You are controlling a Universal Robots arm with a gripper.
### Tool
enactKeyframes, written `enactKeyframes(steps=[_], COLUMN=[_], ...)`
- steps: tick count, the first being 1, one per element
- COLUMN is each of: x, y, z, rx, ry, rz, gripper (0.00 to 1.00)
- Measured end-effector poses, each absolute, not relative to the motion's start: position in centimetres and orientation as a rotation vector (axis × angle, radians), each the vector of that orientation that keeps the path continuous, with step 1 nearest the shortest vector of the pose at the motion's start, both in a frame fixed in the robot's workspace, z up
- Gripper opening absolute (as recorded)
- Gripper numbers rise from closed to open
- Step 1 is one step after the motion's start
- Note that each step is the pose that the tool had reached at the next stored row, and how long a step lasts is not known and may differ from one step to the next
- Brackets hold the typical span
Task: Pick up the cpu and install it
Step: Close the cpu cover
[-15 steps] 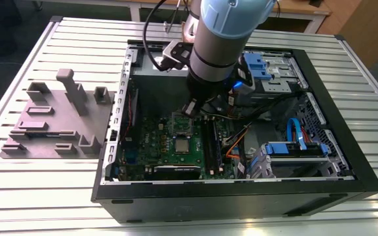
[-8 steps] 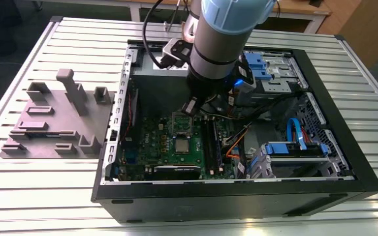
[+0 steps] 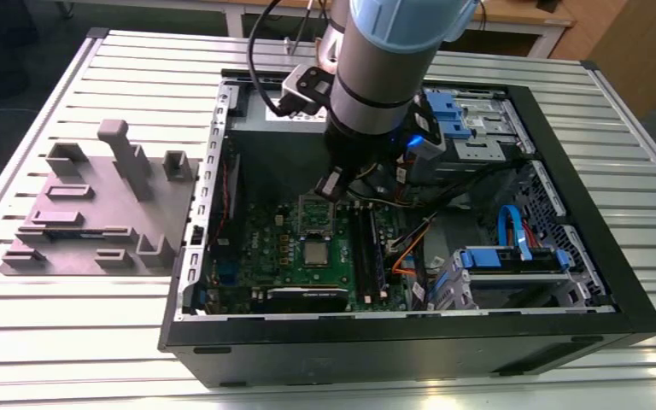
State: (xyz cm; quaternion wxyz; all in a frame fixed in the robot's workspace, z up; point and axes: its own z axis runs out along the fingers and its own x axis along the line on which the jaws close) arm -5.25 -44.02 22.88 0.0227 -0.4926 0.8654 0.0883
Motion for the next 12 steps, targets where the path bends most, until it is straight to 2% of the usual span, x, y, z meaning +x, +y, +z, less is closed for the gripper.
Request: enactKeyframes(steps=[12], x=[-5.42], y=[-44.02], z=[23.66], rx=[-1.532], ry=[2.693], rz=[0.242], gripper=[0.11])
